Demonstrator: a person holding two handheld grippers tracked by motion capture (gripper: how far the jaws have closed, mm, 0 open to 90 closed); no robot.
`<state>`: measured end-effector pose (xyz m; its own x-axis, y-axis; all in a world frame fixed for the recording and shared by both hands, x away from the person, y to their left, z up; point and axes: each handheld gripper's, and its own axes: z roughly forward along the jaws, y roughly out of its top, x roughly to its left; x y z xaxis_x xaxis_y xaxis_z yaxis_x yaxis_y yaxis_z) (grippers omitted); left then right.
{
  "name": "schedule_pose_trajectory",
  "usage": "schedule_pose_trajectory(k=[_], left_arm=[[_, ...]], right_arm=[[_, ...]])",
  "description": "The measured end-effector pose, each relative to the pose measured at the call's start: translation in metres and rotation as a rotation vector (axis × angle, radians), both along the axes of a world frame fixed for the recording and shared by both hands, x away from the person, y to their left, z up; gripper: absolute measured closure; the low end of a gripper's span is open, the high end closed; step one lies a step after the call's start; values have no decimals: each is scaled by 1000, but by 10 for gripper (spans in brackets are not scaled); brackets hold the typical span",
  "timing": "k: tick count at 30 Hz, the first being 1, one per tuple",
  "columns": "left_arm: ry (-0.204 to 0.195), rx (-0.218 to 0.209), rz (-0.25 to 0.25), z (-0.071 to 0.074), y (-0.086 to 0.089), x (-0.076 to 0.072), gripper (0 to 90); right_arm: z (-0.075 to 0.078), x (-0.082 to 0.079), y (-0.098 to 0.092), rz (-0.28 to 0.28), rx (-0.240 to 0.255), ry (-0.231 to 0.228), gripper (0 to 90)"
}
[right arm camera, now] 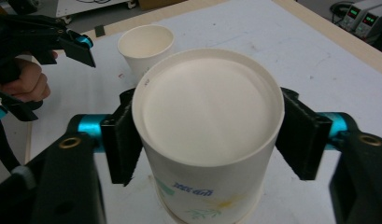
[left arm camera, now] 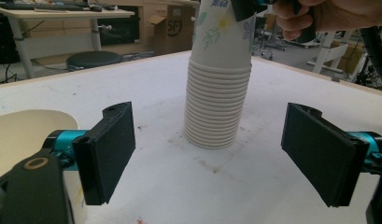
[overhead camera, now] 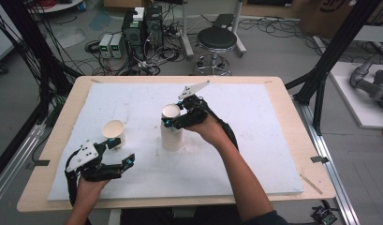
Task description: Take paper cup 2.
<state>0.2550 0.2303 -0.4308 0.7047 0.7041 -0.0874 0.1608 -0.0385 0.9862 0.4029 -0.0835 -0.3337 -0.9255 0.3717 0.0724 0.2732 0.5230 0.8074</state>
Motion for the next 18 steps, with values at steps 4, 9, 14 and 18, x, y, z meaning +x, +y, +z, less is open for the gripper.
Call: schedule_pose_trajectory(k=[4,9,14,18], left_arm=[[2,4,-1,0,0,0,176],[7,6,-3,-1,0,0,177],[8,2,-5,-1,-1,0,177],[8,5,-9,-1,-2,0,177]], right_arm=[[0,0,0,7,-4,-13,328],[2,-1,0,4,8,-19,330],[6,-1,-4,-2,26,-12,333],[15,-1,-5,0,45,-19,338]])
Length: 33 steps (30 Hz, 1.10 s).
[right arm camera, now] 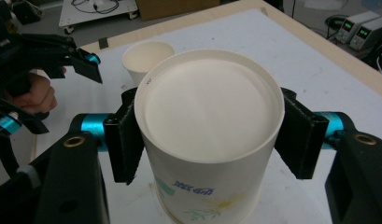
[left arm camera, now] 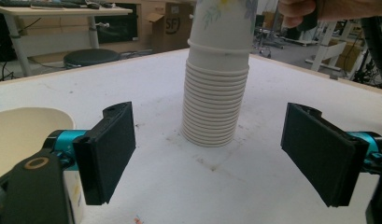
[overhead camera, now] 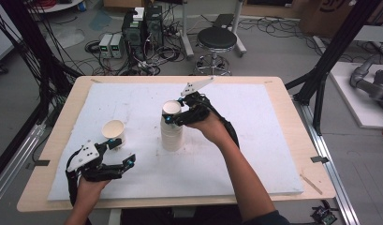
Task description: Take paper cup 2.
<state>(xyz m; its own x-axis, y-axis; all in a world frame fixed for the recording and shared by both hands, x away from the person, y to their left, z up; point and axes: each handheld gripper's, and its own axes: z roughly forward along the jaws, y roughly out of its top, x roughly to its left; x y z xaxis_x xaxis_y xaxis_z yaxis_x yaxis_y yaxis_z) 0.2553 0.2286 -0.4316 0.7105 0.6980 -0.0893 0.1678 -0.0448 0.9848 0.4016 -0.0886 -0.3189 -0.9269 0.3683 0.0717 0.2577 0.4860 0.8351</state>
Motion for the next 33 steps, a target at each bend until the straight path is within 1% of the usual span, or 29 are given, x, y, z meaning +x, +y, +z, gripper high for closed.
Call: schedule_pose_trajectory(k=[2,6,9,11,13,16,20,25,28,30,33], left_arm=[[0,0,-1,0,0,0,177],[4,-4,-4,-1,0,0,178],[4,2,-8,-1,-1,0,178],[7,-5,-10,-1,-2,0,178],[6,-2,-13,-1,-2,0,178],[5,0,-13,-1,-2,1,179],[8,-6,-13,-2,-2,0,178],[11,9,-18,-2,-2,1,179],[14,7,-21,-2,-3,1,179],[13,6,-21,-2,-2,1,179],[13,-12,-28,-2,-3,1,179]], right_arm=[[5,0,-1,-2,14,-4,341],[12,0,-5,-7,34,4,343],[17,-1,-8,-8,44,-7,344],[22,-1,-9,-8,42,-12,345],[27,-3,-9,-6,54,-20,346],[31,-4,-11,-20,43,-27,347],[37,-6,-13,-18,61,-44,348],[45,-11,-18,-24,71,-69,348],[53,-14,-22,-28,88,-87,348],[56,-17,-26,-27,91,-94,348],[59,-21,-34,-34,93,-103,348]])
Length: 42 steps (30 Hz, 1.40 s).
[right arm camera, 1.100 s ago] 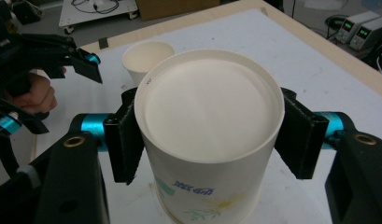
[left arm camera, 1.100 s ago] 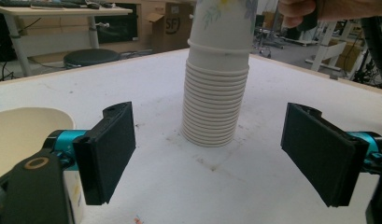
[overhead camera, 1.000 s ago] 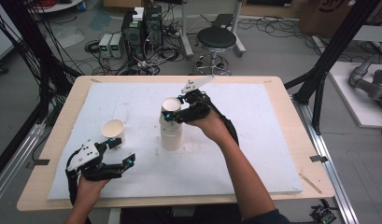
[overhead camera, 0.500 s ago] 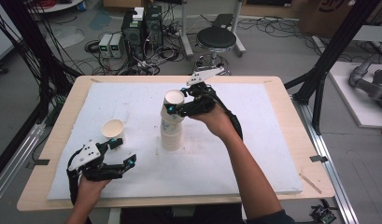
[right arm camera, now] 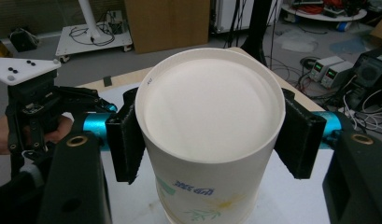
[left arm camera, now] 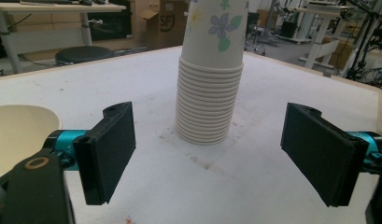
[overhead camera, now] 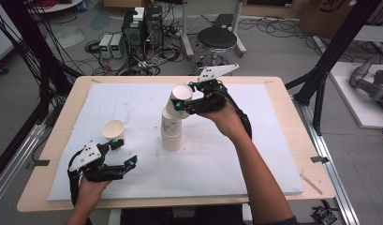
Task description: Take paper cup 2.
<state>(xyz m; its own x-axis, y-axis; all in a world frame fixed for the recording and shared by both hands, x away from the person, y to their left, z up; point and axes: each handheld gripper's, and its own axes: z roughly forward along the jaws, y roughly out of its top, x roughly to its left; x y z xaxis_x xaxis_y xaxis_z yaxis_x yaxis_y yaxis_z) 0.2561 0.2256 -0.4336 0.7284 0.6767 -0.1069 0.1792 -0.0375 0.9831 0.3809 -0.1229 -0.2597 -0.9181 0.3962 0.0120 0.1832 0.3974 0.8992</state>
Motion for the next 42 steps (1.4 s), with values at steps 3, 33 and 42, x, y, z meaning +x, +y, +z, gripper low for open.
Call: schedule_pose_trajectory(k=[3,33,42], left_arm=[[-6,-5,-15,1,-1,0,177],[-31,-7,-189,6,-38,-7,152],[-18,6,-175,5,-40,-5,153]], right_arm=[[1,-6,-10,-9,5,-7,348],[-93,-65,-94,-17,-26,50,359],[-102,-71,-95,1,-23,38,358]])
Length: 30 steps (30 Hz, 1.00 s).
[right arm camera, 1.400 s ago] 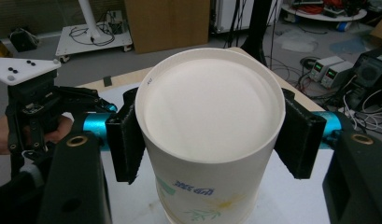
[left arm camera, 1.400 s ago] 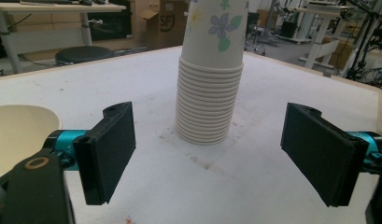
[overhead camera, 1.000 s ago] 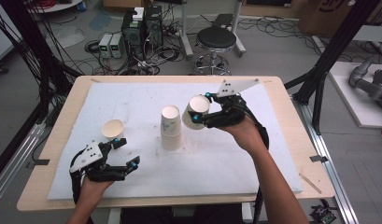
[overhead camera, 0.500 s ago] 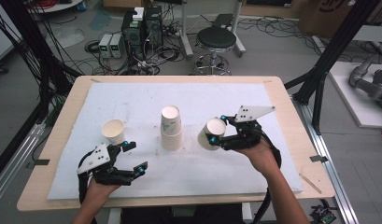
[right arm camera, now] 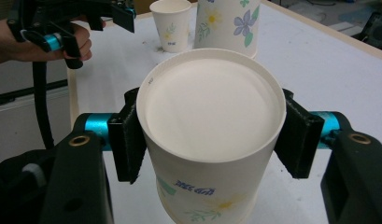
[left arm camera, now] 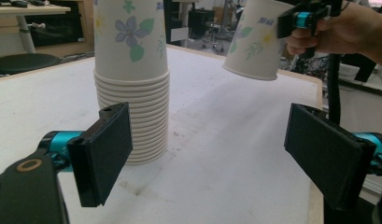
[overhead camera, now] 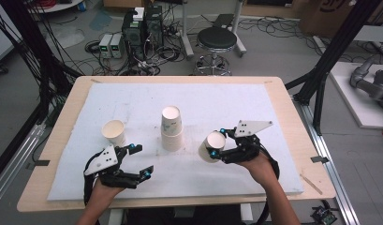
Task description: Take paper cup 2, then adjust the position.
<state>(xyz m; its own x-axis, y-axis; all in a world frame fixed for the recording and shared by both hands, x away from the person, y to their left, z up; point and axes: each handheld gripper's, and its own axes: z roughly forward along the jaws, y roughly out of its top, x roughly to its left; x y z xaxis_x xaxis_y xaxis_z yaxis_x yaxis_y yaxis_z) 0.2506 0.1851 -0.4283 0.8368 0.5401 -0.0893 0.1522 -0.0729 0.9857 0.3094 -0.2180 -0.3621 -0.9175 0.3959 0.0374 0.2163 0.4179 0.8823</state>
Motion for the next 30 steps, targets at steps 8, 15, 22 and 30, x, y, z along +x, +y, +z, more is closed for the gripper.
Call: schedule_pose_trajectory(k=[8,15,22,30], left_arm=[[0,16,-22,1,-4,0,157],[4,19,-50,1,-9,1,157],[13,25,-79,0,-14,4,157],[6,55,-122,2,-26,4,157]], right_arm=[[-2,-3,-4,-6,11,-1,357],[-3,-5,-5,-18,16,0,355],[-3,-7,-7,-24,16,-7,355],[-5,-11,-3,-15,5,-7,352]])
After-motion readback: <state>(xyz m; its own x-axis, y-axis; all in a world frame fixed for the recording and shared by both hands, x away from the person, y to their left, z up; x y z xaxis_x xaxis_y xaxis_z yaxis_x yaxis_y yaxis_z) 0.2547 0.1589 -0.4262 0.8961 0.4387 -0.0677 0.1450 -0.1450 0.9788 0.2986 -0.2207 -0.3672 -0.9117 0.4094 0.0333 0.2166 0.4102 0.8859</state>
